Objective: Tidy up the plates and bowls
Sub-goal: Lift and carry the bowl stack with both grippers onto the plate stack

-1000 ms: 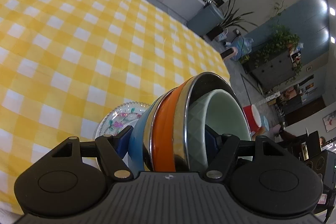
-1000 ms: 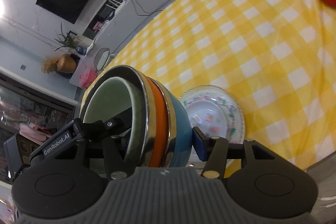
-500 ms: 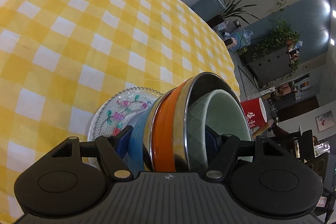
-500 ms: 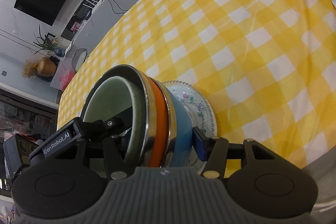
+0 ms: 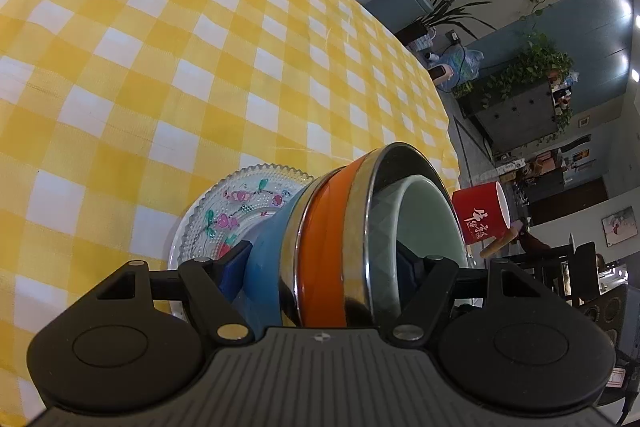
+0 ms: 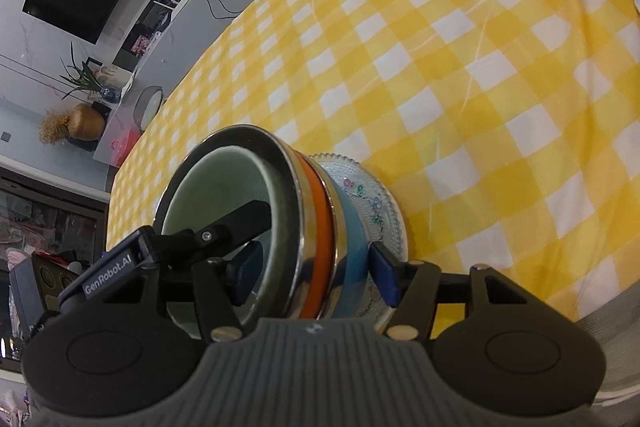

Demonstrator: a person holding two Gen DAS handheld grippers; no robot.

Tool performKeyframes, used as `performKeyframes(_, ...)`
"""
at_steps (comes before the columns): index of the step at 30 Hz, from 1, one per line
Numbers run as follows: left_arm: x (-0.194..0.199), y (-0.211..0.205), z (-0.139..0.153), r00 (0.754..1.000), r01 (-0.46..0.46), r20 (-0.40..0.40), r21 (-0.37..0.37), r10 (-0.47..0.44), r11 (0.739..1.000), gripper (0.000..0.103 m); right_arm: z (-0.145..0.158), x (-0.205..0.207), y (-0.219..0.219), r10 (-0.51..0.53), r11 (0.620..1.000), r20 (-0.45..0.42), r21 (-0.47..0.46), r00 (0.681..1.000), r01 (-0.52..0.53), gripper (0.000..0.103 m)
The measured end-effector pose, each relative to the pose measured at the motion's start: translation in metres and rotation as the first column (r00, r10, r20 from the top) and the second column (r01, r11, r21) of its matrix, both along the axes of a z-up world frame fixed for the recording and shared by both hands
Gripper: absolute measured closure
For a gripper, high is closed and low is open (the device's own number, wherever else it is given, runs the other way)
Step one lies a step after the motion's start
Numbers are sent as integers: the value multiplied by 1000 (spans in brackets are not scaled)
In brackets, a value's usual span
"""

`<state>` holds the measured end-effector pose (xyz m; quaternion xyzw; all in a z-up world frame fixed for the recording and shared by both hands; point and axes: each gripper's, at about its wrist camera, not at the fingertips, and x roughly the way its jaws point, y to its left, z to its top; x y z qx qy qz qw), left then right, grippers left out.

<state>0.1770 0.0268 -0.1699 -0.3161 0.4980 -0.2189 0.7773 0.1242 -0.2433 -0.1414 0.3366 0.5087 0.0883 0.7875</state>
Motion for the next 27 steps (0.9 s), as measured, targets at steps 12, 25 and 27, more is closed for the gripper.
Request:
performKeyframes(12, 4, -13, 18, 999, 38, 18, 141, -41, 989, 24, 0, 0, 1, -1, 994, 80, -106, 997, 10, 56)
performKeyframes(25, -19, -22, 67, 972, 48, 193, 399, -135, 916, 27, 11, 0, 14, 25, 982, 104, -189, 994, -5, 62)
performKeyframes(27, -23, -32, 67, 967, 40, 201, 484, -156, 874, 27, 12, 1, 15, 22, 982, 97, -191, 995, -3, 61)
